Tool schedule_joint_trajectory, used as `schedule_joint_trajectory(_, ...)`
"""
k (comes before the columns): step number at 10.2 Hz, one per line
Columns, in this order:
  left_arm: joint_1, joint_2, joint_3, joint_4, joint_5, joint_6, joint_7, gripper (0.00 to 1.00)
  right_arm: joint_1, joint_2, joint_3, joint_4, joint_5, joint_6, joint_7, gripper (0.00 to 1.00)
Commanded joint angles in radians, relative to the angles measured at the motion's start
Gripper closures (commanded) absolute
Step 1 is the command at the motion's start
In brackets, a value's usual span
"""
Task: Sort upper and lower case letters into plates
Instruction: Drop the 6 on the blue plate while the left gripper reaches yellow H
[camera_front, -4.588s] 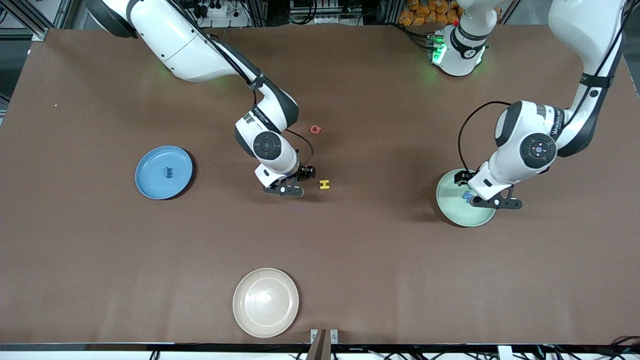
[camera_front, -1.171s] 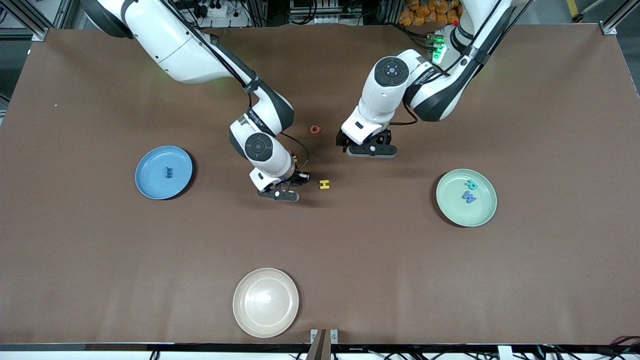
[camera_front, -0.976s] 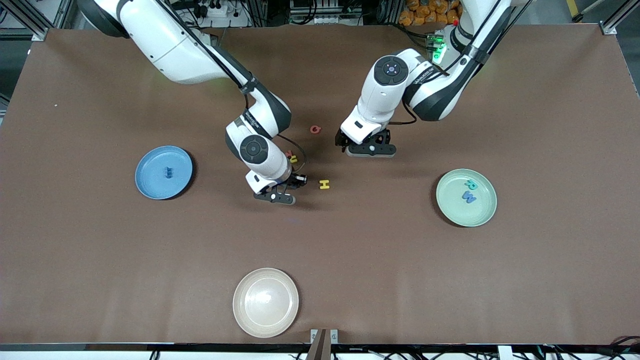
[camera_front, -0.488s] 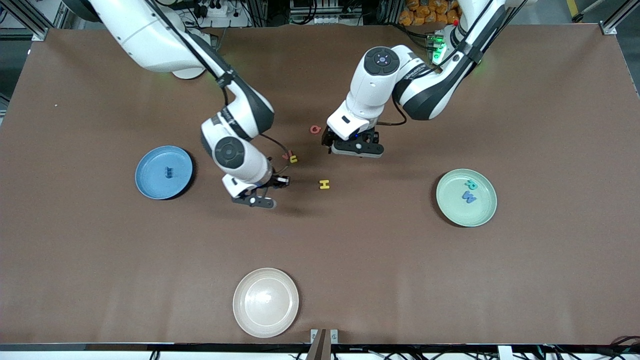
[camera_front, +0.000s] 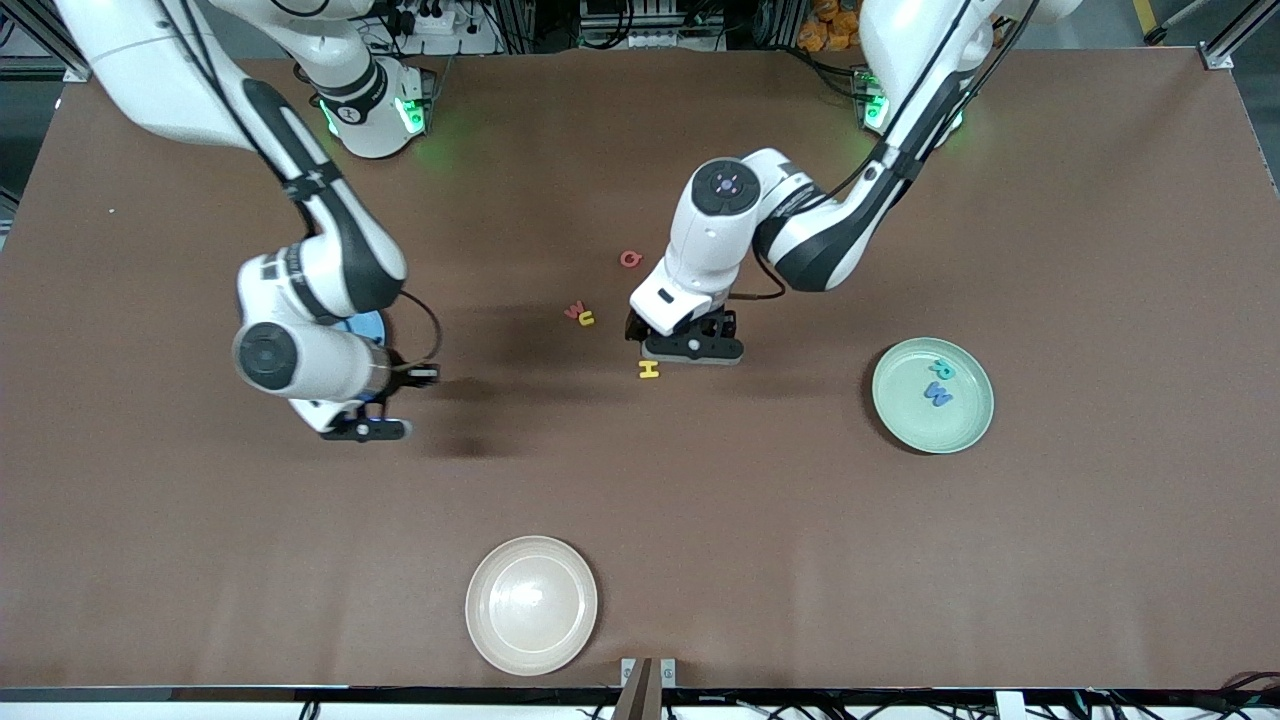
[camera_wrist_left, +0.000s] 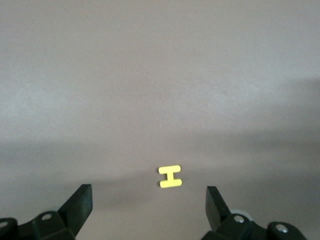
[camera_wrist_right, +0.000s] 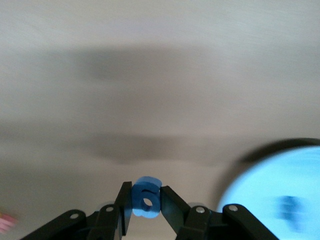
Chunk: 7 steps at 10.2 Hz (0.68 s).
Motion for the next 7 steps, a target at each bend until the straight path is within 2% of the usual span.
schedule_joint_trajectory(1,-0.125,0.14,0.105,0.193,-0.031,-0.13,-0.006,0.0,0.005,-0.106,-0.115,-0.148,0.052,0.015,-0.167,1.0)
schedule_joint_trajectory(3,-0.154,0.179,0.119,0.208,-0.032,-0.135,-0.006,0.0,0.005,-0.118,-0.182,-0.182,0.062,0.023,-0.268,1.0)
schedule_joint_trajectory(4,-0.191,0.196,0.161,0.221,-0.058,-0.144,-0.005,0.0,0.005,-0.116,-0.23,-0.187,0.063,0.023,-0.331,1.0)
schedule_joint_trajectory(5,-0.226,0.223,0.209,0.263,-0.11,-0.179,0.0,0.0,0.005,-0.112,-0.247,-0.185,0.063,0.021,-0.35,1.0)
schedule_joint_trajectory(6,-0.242,0.242,0.217,0.281,-0.117,-0.189,0.0,0.0,0.007,-0.106,-0.249,-0.185,0.065,0.02,-0.35,0.87)
schedule_joint_trajectory(7,-0.245,0.25,0.217,0.28,-0.118,-0.189,0.002,0.0,0.005,-0.104,-0.249,-0.184,0.071,0.017,-0.35,0.36)
